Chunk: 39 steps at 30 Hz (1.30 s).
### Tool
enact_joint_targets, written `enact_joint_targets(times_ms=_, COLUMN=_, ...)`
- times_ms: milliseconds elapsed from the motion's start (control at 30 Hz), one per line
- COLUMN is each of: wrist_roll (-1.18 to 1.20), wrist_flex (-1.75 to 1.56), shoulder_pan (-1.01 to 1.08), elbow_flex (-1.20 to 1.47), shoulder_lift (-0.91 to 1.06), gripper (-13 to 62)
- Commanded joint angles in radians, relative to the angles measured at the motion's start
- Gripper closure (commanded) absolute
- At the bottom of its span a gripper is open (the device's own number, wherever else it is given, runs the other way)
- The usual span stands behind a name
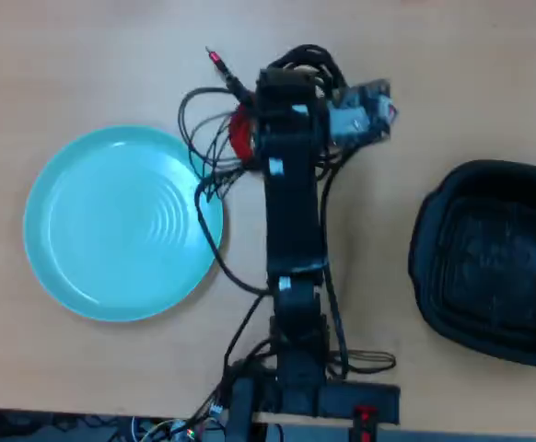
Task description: Put a black charging cable in a black bowl and put a red charging cable in a green bowl
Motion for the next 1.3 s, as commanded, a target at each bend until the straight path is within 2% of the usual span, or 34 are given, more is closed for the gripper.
enact_joint_targets(times_ms=0, wrist_roll=-0.029, wrist_flex=0.025, shoulder_pan=0.049, elbow_flex=-0.048, shoulder_lift=0.092, gripper=56.3)
enact_joint_targets(times_ms=200, wrist_roll=-0.046, wrist_flex=0.089, shoulder_pan=0.199, elbow_flex=-0.048, shoulder_lift=0.103, gripper=56.3)
enact_joint_targets(times_ms=633, wrist_roll=-0.132, wrist_flex=0.091, shoulder_pan=0.477, elbow_flex=-0.048, shoulder_lift=0.313, gripper=56.3)
enact_joint_targets(times_ms=867, wrist_roll=-0.179, wrist_flex=0.091, shoulder_pan=0.736, elbow_flex=-0.043, shoulder_lift=0.291, gripper=56.3)
enact_joint_targets(times_ms=1100, wrist_roll=-0.184, wrist_flex=0.018, shoulder_pan=0.95, elbow_flex=-0.046, shoulder_lift=0.161, gripper=56.3)
enact_joint_targets(times_ms=1267, wrist_roll=-0.222, wrist_flex=-0.087, shoulder_pan=1.022, elbow_flex=-0.049, shoulder_lift=0.043, gripper=56.3)
